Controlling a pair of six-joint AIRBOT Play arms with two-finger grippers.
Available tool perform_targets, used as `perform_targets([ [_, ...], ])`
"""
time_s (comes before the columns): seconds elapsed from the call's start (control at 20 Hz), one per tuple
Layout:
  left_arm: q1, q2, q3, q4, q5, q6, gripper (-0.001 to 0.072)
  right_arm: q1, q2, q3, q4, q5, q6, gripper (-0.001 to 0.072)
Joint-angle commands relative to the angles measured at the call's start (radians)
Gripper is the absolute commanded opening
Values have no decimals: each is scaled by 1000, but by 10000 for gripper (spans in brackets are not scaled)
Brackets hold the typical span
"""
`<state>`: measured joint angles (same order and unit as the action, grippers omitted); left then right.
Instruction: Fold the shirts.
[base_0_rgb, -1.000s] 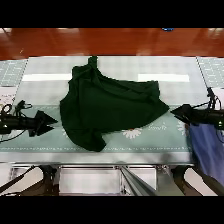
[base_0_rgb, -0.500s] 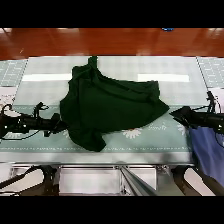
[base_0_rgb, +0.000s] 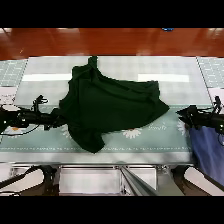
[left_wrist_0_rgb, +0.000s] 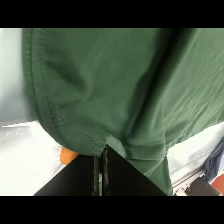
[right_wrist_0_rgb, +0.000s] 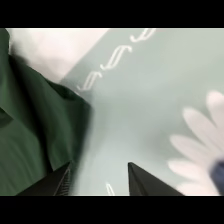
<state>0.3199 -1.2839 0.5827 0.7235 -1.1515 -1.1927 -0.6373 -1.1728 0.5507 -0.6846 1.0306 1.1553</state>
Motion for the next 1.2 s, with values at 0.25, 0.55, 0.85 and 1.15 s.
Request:
perform_targets([
  [0.25, -2, 0, 10, -3, -4, 3, 17, 203, -306, 204, 82, 2, -31, 415],
  [0.55, -2, 0, 10, -3, -1, 3, 17, 302, -418, 312, 84, 4, -4, 219],
  [0.85, 30, 67, 243, -121, -115, 3, 17, 316, -306, 604, 34, 233, 24, 27],
  [1.15, 92, 269, 833, -317, 120, -12, 16, 316, 30, 1142, 1, 146, 128, 27],
])
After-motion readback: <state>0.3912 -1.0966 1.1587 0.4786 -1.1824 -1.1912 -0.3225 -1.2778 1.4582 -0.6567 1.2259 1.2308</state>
